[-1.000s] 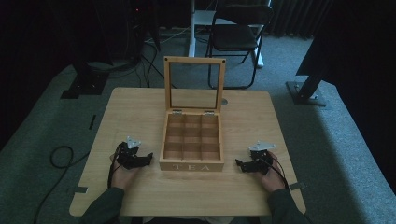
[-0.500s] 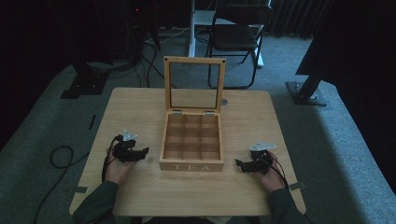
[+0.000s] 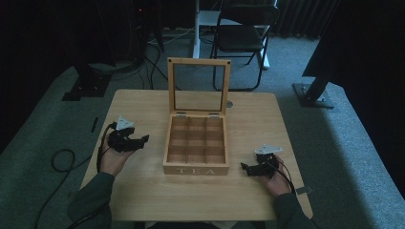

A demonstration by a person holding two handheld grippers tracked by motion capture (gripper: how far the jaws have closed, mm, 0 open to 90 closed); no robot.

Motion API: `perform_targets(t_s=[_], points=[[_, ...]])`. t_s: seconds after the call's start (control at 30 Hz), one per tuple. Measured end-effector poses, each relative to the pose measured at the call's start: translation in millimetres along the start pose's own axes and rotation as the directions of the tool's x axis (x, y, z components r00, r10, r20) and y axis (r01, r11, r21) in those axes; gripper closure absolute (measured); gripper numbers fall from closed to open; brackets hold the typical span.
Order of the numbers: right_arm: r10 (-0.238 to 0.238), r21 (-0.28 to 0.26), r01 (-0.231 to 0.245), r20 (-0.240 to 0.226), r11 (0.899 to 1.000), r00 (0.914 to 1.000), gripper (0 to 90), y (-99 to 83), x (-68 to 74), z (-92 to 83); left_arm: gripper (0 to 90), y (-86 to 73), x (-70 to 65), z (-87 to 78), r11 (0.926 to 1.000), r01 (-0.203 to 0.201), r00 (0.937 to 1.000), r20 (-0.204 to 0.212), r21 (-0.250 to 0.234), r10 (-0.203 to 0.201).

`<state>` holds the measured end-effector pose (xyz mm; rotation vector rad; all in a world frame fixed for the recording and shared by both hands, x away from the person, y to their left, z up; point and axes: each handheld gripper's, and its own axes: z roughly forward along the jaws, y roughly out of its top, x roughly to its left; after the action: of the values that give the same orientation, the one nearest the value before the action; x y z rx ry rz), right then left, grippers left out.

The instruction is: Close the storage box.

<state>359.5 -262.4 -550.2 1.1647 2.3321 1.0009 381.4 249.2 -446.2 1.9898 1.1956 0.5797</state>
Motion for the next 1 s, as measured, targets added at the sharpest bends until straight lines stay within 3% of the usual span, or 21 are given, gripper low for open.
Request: perform_targets(t_s=[1.0], points=[[0.003, 0.0, -0.003, 0.004, 1.0, 1.0, 12.8, -0.2, 0.4, -0.3, 30.6, 74.7, -1.5, 8.1, 0.9973, -0.057, 0.998, -0.028, -0.046, 0.056]])
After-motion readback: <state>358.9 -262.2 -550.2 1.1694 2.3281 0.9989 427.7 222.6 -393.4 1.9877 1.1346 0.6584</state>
